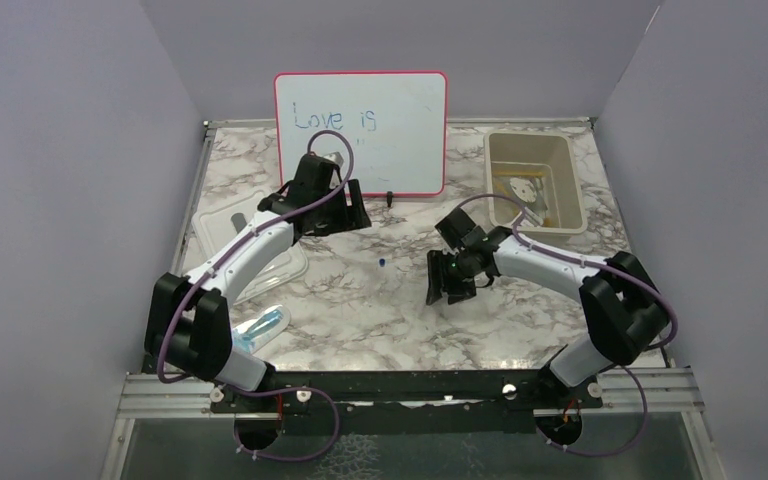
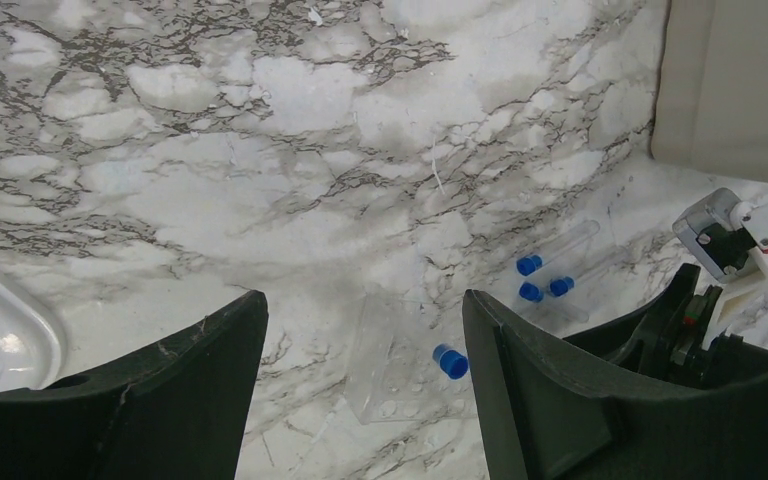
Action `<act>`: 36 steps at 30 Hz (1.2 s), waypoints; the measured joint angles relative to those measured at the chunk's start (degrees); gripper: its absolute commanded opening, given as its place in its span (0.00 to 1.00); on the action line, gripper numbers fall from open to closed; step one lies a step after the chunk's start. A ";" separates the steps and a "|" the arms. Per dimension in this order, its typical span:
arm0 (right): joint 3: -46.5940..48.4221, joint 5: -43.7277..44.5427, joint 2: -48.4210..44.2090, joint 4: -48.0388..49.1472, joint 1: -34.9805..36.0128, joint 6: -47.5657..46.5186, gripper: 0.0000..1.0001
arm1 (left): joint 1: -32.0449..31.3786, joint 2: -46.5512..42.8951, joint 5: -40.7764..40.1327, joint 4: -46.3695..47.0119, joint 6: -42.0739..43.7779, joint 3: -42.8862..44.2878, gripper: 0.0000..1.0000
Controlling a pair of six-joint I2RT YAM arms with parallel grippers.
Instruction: Organize the chemistry lab equipment
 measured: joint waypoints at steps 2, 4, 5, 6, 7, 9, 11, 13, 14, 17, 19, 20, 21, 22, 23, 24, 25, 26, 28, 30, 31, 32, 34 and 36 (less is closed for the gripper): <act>0.59 -0.24 0.48 0.46 0.15 -0.09 0.57 | 0.11 -0.55 -0.70 -0.15 0.04 0.00 0.74; 1.33 -0.39 1.22 0.72 0.28 -0.20 0.53 | 0.33 -1.22 -1.92 -0.57 0.07 0.00 0.75; 1.75 -0.48 1.73 0.94 0.39 -0.26 0.50 | 0.46 -1.53 -2.69 -0.92 0.04 0.00 0.75; 2.27 -0.61 2.32 1.07 0.48 -0.42 0.46 | 0.61 -1.75 -3.21 -1.22 0.04 0.00 0.74; 2.82 -0.72 2.93 1.22 0.66 -0.55 0.43 | 0.76 -1.97 -3.87 -1.55 0.07 0.00 0.75; 4.04 -1.09 4.24 1.55 1.01 -0.68 0.37 | 1.25 -2.36 -5.27 -2.49 0.07 0.02 0.75; 5.35 -1.46 5.57 2.01 1.44 -0.85 0.32 | 1.77 -2.73 -6.38 -3.28 0.07 0.02 0.75; 6.78 -1.68 6.86 2.54 1.88 -1.09 0.29 | 2.21 -3.02 -6.95 -3.76 0.13 0.02 0.75; 7.52 -1.70 7.54 2.73 2.03 -1.16 0.29 | 2.36 -3.10 -7.19 -3.89 0.17 0.02 0.75; 9.92 -1.68 9.57 3.08 2.27 -1.64 0.28 | 2.89 -3.45 -7.82 -4.22 0.20 0.02 0.75; 11.85 -1.64 11.15 3.30 2.27 -2.19 0.28 | 3.02 -3.67 -7.96 -4.42 0.20 0.02 0.75; 12.83 -1.57 11.91 3.50 2.27 -2.49 0.28 | 3.13 -3.78 -8.00 -4.52 0.22 0.04 0.75; 13.81 -1.46 12.70 3.74 2.27 -2.75 0.28 | 3.21 -3.85 -8.02 -4.63 0.22 0.04 0.75; 14.80 -1.40 13.40 3.96 2.27 -3.06 0.28 | 3.28 -3.87 -8.02 -4.81 0.22 0.04 0.75; 15.80 -1.14 14.08 4.15 2.27 -3.48 0.28 | 3.34 -3.91 -8.02 -4.96 0.22 0.07 0.75; 16.41 -0.87 14.40 4.20 2.27 -3.72 0.28 | 3.39 -3.91 -8.02 -5.05 0.22 0.07 0.75; 17.11 -0.42 14.73 4.17 2.27 -4.09 0.29 | 3.45 -3.96 -8.02 -5.18 0.22 0.09 0.75; 18.12 0.55 15.06 4.11 2.27 -4.46 0.29 | 3.52 -3.98 -8.02 -5.31 0.22 0.13 0.75; 18.97 1.97 15.10 3.89 2.27 -4.96 0.31 | 3.74 -4.11 -8.04 -5.44 0.24 0.22 0.75; 19.56 4.42 14.95 3.43 2.27 -5.68 0.33 | 3.76 -4.39 -8.04 -5.73 0.33 0.46 0.75; 19.61 5.99 14.73 2.97 2.27 -6.10 0.34 | 3.76 -4.57 -8.04 -5.84 0.42 0.59 0.75; 19.54 7.28 14.43 2.29 2.27 -6.47 0.35 | 3.76 -4.74 -8.02 -6.10 0.50 0.94 0.75; 18.60 10.38 13.22 0.57 2.27 -7.39 0.37 | 3.80 -4.92 -8.02 -6.14 0.72 1.64 0.75; 16.76 12.79 11.26 -1.33 2.27 -8.24 0.40 | 3.85 -4.92 -8.00 -6.14 1.03 2.32 0.75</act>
